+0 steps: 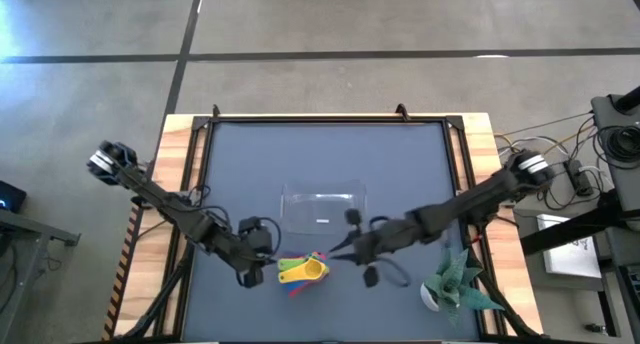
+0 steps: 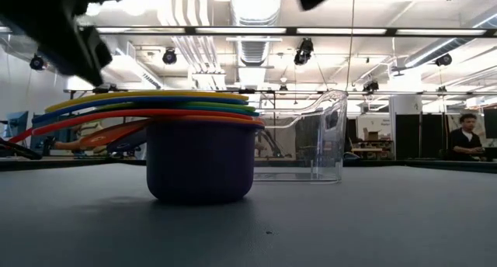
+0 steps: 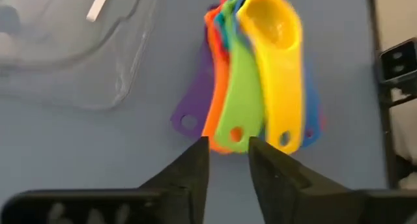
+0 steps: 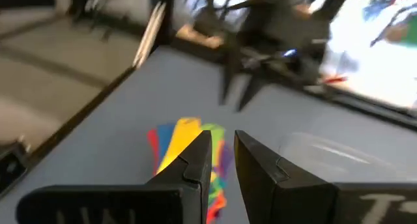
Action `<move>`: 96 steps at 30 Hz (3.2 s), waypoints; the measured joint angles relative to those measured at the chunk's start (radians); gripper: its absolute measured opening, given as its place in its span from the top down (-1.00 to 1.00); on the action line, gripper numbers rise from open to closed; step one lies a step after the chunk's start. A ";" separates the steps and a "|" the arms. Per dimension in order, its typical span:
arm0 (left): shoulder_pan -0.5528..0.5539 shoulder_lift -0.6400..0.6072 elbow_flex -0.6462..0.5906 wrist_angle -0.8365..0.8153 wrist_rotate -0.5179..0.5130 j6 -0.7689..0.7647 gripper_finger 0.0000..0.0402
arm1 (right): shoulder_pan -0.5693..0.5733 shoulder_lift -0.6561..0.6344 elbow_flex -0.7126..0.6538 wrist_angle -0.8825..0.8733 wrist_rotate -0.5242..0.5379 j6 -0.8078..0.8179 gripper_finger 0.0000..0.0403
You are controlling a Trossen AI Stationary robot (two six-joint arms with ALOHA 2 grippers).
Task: Nest measuring cups in basket
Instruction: Adjust the nested measuring cups
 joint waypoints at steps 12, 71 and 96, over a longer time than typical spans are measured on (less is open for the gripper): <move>0.024 -0.019 -0.197 0.278 -0.029 0.002 0.99 | 0.016 0.436 0.539 -0.535 -0.232 -0.047 0.96; 0.045 0.024 -0.127 0.269 -0.028 0.055 1.00 | 0.039 0.495 0.724 -0.761 0.037 0.044 0.96; 0.048 -0.088 -0.112 0.230 -0.057 0.142 0.91 | 0.020 0.192 0.078 -0.134 0.027 0.165 0.13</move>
